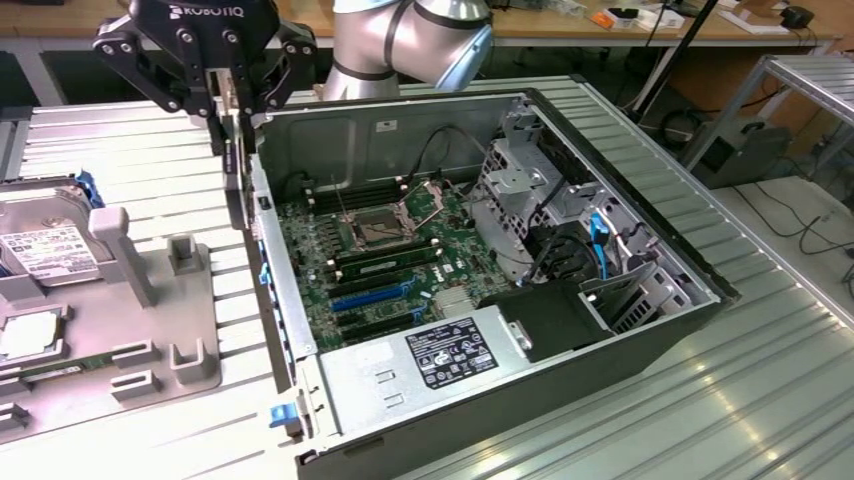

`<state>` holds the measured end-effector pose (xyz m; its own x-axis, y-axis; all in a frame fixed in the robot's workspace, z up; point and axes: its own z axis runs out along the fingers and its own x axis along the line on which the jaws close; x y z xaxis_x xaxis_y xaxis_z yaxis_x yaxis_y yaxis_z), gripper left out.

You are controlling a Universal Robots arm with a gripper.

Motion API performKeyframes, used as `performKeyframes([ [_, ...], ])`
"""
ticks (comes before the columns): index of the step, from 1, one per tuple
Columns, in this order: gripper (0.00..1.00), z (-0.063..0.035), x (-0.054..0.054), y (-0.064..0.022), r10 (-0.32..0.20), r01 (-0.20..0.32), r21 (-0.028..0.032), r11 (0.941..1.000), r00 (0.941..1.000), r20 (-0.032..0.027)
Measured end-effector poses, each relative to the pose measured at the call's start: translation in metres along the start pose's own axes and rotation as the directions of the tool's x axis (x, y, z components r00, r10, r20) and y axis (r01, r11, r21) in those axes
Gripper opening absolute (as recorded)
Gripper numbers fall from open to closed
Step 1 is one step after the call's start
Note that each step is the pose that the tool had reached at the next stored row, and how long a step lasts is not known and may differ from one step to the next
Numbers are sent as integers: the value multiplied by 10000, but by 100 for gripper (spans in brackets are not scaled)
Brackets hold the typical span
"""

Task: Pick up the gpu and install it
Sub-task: 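Pick up the gpu and move the gpu toward the slot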

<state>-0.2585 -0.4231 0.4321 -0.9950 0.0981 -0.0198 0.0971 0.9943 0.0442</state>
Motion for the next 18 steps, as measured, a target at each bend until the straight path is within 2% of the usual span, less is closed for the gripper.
performKeyframes([
  [6,27,3,-112,11,0,0,0,10000,10000,0],
  [13,27,5,-187,18,0,0,-1,10000,10000,1],
  [18,27,5,-195,19,1,-1,0,10000,10000,0],
])
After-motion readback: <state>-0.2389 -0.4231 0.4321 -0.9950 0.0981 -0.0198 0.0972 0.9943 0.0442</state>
